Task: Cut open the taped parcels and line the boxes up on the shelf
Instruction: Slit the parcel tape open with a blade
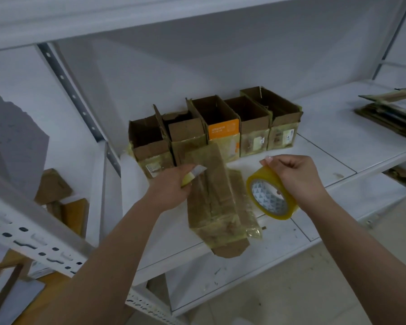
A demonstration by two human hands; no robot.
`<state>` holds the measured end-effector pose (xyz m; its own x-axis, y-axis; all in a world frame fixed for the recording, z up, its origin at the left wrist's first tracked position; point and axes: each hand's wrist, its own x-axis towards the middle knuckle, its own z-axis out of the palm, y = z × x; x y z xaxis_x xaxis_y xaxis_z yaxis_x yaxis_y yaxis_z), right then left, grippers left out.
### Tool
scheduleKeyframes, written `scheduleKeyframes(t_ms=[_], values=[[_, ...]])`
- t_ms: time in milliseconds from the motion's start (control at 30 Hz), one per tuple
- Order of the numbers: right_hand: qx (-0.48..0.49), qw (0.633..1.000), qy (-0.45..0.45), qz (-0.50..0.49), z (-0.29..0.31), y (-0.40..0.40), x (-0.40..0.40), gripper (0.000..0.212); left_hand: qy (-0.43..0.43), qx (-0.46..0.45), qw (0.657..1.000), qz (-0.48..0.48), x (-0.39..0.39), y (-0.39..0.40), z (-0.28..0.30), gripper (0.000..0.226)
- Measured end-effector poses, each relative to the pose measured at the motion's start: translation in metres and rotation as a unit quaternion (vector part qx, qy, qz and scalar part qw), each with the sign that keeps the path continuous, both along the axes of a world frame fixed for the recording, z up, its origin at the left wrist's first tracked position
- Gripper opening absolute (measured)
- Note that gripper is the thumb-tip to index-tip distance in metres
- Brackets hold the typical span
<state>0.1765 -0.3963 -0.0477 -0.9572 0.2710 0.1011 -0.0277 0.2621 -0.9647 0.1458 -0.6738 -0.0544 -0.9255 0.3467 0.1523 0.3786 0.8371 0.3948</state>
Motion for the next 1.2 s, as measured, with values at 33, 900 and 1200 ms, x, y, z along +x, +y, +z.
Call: scheduleKeyframes(t_ms=[33, 900, 1200], values=[[0.007, 1.000, 0.002, 0.002, 0.003, 0.001, 0.000, 0.018, -0.002, 0.009, 1.000, 0.010, 0.000, 0.001, 0.000, 0.044], [0.116, 0.980, 0.008, 0.161, 0.040, -0.017, 0.007, 0.019, -0.049, 0.269, 0.961, 0.027, 0.024, 0.093, 0.052, 0.032], [-0.021, 0.960, -0.078, 0.267, 0.058, 0.001, 0.009, 0.058, -0.013, 0.269, 0.955, 0.124, 0.038, 0.070, 0.046, 0.035]])
